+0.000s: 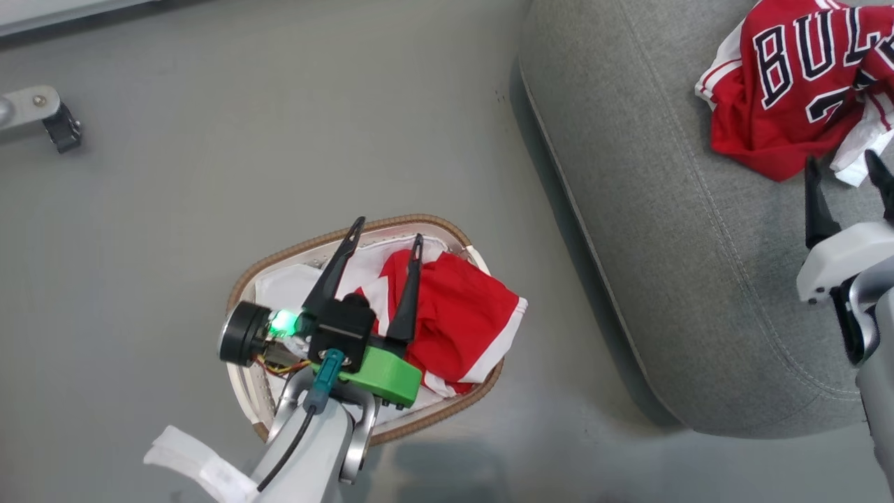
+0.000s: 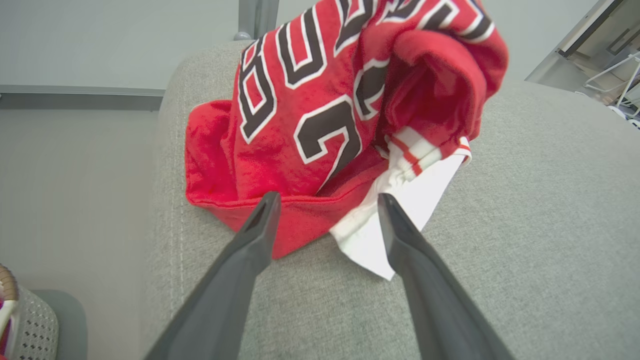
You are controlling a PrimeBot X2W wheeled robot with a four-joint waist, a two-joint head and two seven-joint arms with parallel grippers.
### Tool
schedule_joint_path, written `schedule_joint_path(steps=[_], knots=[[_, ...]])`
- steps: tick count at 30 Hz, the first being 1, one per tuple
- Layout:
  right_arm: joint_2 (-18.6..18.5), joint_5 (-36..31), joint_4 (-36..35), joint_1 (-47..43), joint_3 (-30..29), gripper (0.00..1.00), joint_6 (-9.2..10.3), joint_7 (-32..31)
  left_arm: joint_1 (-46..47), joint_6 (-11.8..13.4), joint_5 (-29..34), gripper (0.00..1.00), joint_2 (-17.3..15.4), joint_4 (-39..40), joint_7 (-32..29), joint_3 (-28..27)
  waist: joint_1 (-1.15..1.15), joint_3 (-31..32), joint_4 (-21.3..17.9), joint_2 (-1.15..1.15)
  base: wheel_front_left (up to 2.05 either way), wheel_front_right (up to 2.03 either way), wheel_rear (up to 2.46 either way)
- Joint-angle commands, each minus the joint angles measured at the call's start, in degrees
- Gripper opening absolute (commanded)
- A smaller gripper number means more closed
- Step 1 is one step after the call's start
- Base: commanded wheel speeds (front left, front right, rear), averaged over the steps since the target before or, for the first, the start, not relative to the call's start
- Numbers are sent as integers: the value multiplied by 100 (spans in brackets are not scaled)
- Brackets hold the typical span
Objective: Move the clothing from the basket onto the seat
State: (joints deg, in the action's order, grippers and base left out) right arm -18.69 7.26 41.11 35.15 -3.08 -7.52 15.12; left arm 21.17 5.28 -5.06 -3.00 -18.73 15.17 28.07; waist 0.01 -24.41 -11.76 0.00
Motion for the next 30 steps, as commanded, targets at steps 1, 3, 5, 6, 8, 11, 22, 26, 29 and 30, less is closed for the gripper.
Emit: schedule_joint_path(steps=[1,3,5,6,8,11,22,26,29,30], knots=[[39,47,-155,-185,36,100,6,5,-157,62,-38,100,-47,31,-3,-103,-1,371,89,0,0,0,0],[149,132,-442,-433,119,100,6,5,-293,143,-58,100,-65,89,-3,-290,-1,518,153,0,0,0,0],[299,231,-792,-644,115,100,6,4,-462,225,-71,100,-98,124,-3,-493,-1,670,226,0,0,0,0],[390,254,-990,-719,102,100,6,4,-543,270,-90,100,-105,139,-3,-593,-1,739,256,0,0,0,0],[604,275,-1416,-951,289,100,6,4,-701,358,-118,100,-133,240,-3,-866,-1,882,331,0,0,0,0],[756,313,-1814,-1169,498,100,6,4,-943,407,-124,100,-167,306,-3,-1149,-1,1059,450,0,0,0,0],[1007,277,-2024,-1746,1145,100,6,4,-1543,324,-122,100,-154,264,-3,-2157,-1,1544,858,0,0,0,0],[1106,312,-2020,-1998,1090,100,6,4,-1772,214,-173,100,-96,140,-3,-2384,-1,1692,928,0,0,0,0],[1135,305,-2058,-2174,1019,100,6,4,-1919,145,-121,100,-72,166,-3,-2521,-1,1779,942,0,0,0,0],[1146,293,-2052,-2255,1017,100,6,4,-2002,136,-100,100,-63,189,-3,-2554,-1,1827,946,0,0,0,0]])
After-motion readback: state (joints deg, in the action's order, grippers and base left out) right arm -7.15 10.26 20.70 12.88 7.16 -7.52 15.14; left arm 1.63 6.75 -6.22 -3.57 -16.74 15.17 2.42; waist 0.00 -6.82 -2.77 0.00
